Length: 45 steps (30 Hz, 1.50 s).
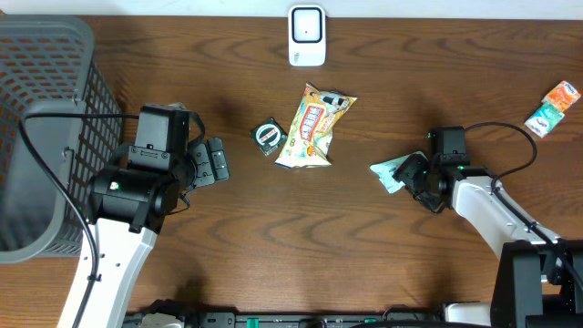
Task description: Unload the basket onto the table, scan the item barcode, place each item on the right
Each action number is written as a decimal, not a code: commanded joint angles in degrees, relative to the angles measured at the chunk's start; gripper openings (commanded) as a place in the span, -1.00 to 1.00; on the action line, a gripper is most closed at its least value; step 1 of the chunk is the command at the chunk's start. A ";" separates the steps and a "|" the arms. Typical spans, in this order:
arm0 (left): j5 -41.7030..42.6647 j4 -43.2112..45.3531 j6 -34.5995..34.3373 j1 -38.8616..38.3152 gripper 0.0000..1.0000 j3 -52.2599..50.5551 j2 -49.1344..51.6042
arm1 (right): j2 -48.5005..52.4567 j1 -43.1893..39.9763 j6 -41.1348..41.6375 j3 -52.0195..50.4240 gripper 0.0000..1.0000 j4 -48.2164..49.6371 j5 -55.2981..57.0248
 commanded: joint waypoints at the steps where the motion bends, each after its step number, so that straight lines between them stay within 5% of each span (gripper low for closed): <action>1: 0.09 0.02 -0.52 0.09 0.96 0.50 0.11 | -0.85 1.03 0.70 -0.90 0.42 0.02 1.49; 4: 0.11 0.02 -0.52 0.09 0.96 0.52 0.11 | -0.85 2.19 0.70 -1.33 0.35 0.44 1.92; 8: 0.09 0.02 -0.52 0.09 0.95 0.50 0.11 | -0.85 2.32 0.70 -1.62 -0.38 0.83 3.43; 16: 0.11 0.02 -0.52 0.09 0.96 0.52 0.11 | -0.87 2.86 0.26 -1.62 -0.98 0.85 3.39; 33: 0.09 0.02 -0.52 0.09 0.96 0.50 0.11 | -10.23 2.99 -23.39 2.21 -0.98 4.98 -10.84; 40: 0.09 0.02 -0.52 0.09 0.95 0.50 0.11 | -13.51 3.50 -25.00 2.25 -0.97 5.90 -10.64; 45: 0.09 0.02 -0.52 0.09 0.96 0.50 0.11 | -11.69 3.50 -19.52 2.10 -0.22 1.99 -0.50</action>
